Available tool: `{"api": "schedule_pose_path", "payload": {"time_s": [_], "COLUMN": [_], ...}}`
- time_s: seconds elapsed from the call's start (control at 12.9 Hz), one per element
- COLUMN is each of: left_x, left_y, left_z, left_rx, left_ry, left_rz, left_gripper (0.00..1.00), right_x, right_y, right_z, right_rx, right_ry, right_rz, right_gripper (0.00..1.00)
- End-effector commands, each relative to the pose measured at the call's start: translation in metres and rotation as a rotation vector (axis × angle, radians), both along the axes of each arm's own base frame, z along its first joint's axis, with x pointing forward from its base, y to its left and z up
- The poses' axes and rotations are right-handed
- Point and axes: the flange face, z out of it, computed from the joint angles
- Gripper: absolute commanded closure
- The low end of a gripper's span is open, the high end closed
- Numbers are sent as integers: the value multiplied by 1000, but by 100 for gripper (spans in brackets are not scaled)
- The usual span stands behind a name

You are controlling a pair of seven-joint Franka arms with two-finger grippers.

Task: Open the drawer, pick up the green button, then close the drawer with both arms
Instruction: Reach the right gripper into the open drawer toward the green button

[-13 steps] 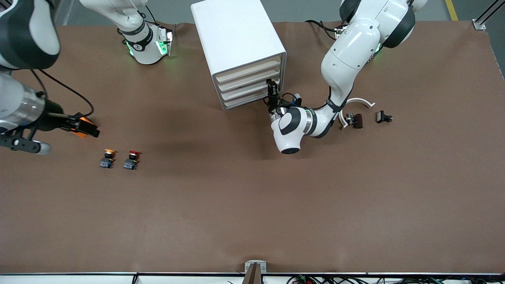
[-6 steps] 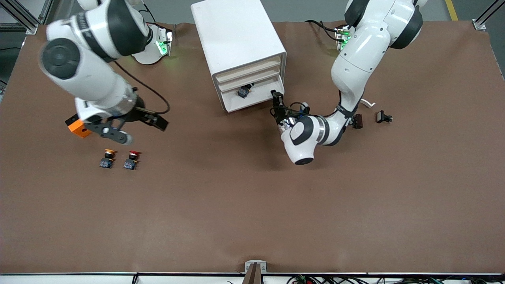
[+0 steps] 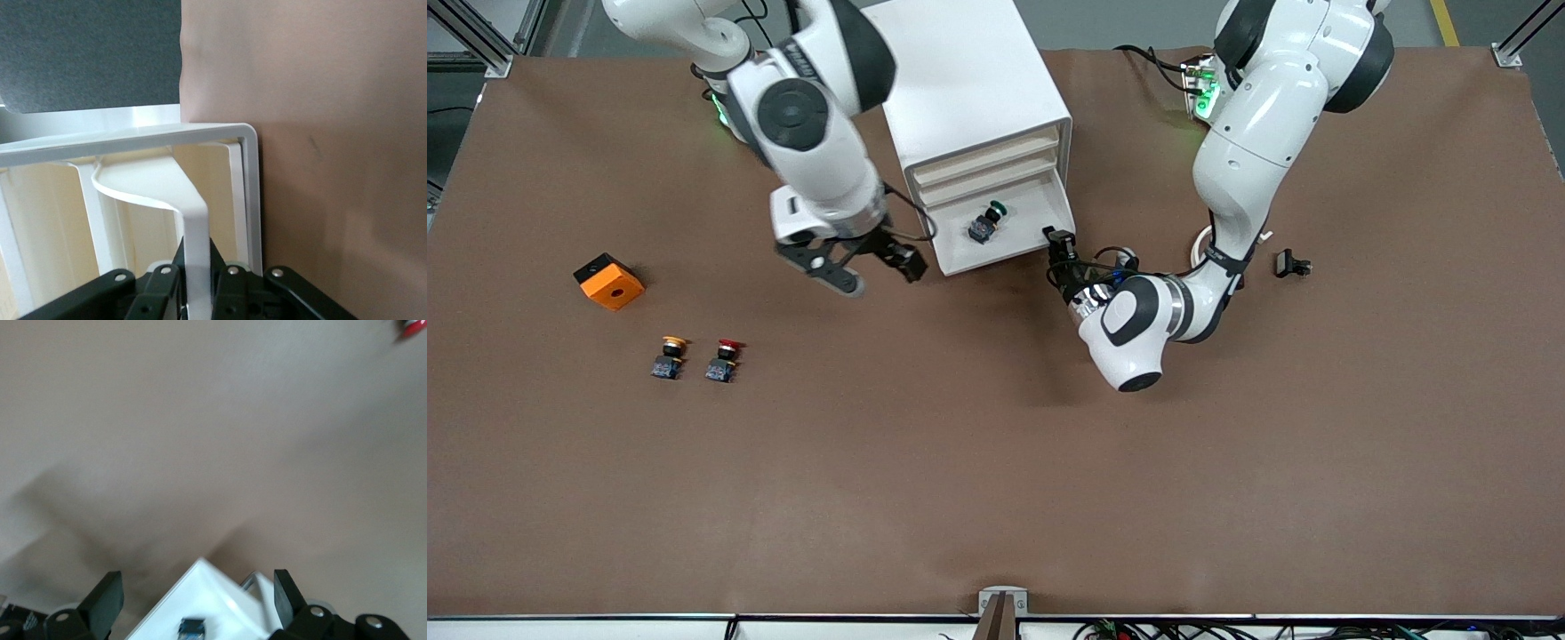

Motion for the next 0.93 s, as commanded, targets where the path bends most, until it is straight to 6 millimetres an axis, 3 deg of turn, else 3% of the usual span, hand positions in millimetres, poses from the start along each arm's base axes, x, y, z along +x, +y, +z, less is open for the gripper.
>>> {"api": "schedule_pose_path", "payload": {"time_s": [0.0, 0.23, 0.7, 0.78, 0.85], "left_x": [43, 67, 79, 79, 78], "left_y": [1, 18, 26, 25, 26], "left_z": [18, 26, 28, 28, 28], "left_rx": [-33, -40, -51, -53, -53], "left_ry": [-105, -148, -165, -165, -165], "left_rz": [116, 168, 220, 218, 217], "left_gripper": [93, 89, 87, 83, 71], "right_x": [-16, -34, -58, -62, -65], "right_y": [36, 69, 113, 121, 125], "right_z": [-26, -51, -109, -118, -128], "right_rx": [-8, -14, -37, -44, -51], "right_ry": [-9, -14, -24, -25, -33], "right_rz": [-27, -66, -135, -128, -129], "right_gripper": [0, 0, 0, 0, 0]}}
